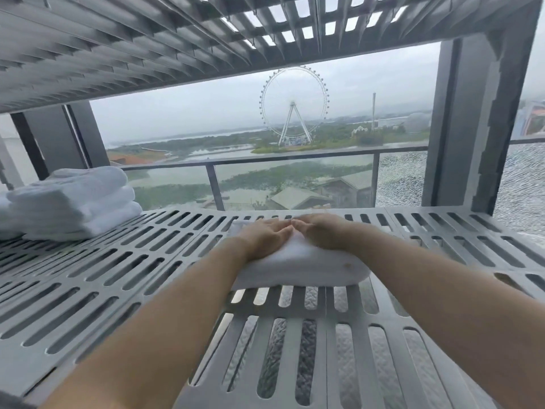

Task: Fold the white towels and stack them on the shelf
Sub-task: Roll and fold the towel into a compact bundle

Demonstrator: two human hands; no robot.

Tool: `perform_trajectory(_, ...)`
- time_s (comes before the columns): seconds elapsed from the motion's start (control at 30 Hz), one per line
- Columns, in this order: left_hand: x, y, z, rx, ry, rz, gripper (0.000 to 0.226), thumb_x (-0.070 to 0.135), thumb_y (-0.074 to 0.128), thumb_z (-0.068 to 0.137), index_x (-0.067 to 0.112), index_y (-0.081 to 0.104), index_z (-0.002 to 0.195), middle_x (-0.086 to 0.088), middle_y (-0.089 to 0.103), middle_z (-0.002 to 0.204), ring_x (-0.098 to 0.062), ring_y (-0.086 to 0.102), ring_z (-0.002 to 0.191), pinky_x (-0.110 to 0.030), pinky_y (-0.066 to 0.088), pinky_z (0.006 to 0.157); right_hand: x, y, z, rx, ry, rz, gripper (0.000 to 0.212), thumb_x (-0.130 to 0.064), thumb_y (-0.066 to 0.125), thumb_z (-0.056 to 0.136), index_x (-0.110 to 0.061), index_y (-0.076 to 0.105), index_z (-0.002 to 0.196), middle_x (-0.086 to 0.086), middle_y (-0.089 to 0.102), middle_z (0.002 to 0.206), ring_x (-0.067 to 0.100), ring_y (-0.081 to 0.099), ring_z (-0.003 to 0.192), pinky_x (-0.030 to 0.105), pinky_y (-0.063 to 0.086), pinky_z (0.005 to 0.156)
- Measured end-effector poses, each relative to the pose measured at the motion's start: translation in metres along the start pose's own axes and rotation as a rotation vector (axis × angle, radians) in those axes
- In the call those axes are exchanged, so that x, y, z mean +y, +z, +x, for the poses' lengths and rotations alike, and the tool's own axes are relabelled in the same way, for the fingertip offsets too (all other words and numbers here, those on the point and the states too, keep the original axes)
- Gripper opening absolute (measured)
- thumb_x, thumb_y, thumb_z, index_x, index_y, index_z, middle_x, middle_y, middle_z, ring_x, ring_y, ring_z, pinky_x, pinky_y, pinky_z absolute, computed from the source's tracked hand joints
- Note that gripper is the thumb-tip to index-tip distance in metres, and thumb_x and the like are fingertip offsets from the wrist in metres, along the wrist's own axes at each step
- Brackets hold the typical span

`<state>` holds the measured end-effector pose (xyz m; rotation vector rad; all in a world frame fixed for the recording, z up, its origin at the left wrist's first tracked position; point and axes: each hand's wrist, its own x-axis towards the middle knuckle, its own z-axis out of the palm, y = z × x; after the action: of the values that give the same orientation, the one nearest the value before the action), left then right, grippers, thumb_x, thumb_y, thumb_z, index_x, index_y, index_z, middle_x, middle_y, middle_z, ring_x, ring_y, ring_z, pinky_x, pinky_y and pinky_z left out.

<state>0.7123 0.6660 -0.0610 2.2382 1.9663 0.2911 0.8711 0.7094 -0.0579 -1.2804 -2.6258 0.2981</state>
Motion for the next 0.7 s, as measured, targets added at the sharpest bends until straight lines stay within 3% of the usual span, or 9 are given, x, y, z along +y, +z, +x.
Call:
perform_trajectory(0.1,-0.015,0.01,0.004,0.046,-0.006,0.02,0.05,0.058,0.023,0.094,0.045,0.024,0.142,0.008,0.022,0.154,-0.015,0.018,0.141,-0.039,0.011,0.116,0.014,0.014,0.004,0.025,0.003,-0.061,0.054,-0.055,0.019,0.093,-0.036,0.022,0.144,-0.008,0.021,0.154,0.017,0.016,0.142,0.046,0.006,0.115)
perform_trajectory(0.2,-0.023,0.01,0.005,0.034,0.003,0.002,0.049,0.06,0.026,0.092,0.049,0.025,0.139,0.01,0.024,0.153,-0.012,0.02,0.141,-0.039,0.014,0.115,0.018,0.018,0.003,0.0,0.0,-0.046,0.057,-0.056,0.019,0.093,-0.034,0.018,0.145,-0.008,0.014,0.156,0.017,0.01,0.143,0.043,0.002,0.114)
perform_trajectory(0.3,-0.016,0.007,-0.006,0.212,0.064,-0.108,0.04,0.045,0.043,0.093,0.032,0.05,0.131,0.004,0.046,0.142,-0.015,0.04,0.131,-0.034,0.027,0.11,0.013,0.012,-0.006,0.114,-0.032,0.072,0.048,-0.045,0.031,0.095,-0.025,0.038,0.138,-0.002,0.033,0.149,0.021,0.028,0.137,0.042,0.018,0.113)
perform_trajectory(0.37,-0.008,0.008,-0.021,0.501,0.208,-0.197,0.024,0.032,0.056,0.09,0.019,0.07,0.105,0.0,0.067,0.114,-0.015,0.06,0.107,-0.037,0.043,0.097,0.008,0.007,-0.022,0.291,-0.068,0.221,0.034,-0.033,0.042,0.092,-0.021,0.059,0.12,0.004,0.057,0.13,0.024,0.05,0.12,0.037,0.038,0.1)
perform_trajectory(0.43,-0.001,0.008,-0.041,0.639,0.362,-0.152,0.024,0.034,0.058,0.086,0.016,0.074,0.089,0.002,0.072,0.093,-0.011,0.066,0.086,-0.034,0.051,0.081,0.001,0.002,-0.041,0.467,-0.133,0.234,0.025,-0.028,0.049,0.089,-0.024,0.068,0.104,0.004,0.069,0.109,0.023,0.063,0.099,0.034,0.049,0.085)
perform_trajectory(0.5,0.002,0.006,-0.058,0.524,0.473,0.014,0.036,0.047,0.054,0.085,0.019,0.073,0.097,0.004,0.072,0.1,-0.007,0.066,0.088,-0.031,0.053,0.082,-0.005,-0.002,-0.06,0.537,-0.208,0.109,0.025,-0.033,0.05,0.086,-0.026,0.071,0.097,0.001,0.073,0.094,0.021,0.068,0.084,0.032,0.053,0.074)
perform_trajectory(0.57,-0.001,0.005,-0.069,0.352,0.492,0.218,0.053,0.055,0.052,0.081,0.02,0.061,0.12,0.002,0.064,0.12,-0.01,0.062,0.104,-0.031,0.051,0.09,-0.012,0.0,-0.075,0.452,-0.263,-0.089,0.033,-0.045,0.046,0.083,-0.027,0.068,0.101,0.0,0.073,0.091,0.022,0.067,0.079,0.031,0.053,0.069)
perform_trajectory(0.7,-0.002,0.012,-0.08,0.188,0.335,0.369,0.072,0.042,0.05,0.077,0.021,0.029,0.143,0.0,0.04,0.145,-0.019,0.045,0.128,-0.038,0.04,0.103,-0.017,0.015,-0.09,0.293,-0.312,-0.309,0.055,-0.056,0.049,0.076,-0.022,0.05,0.12,-0.001,0.061,0.11,0.022,0.06,0.096,0.032,0.047,0.078)
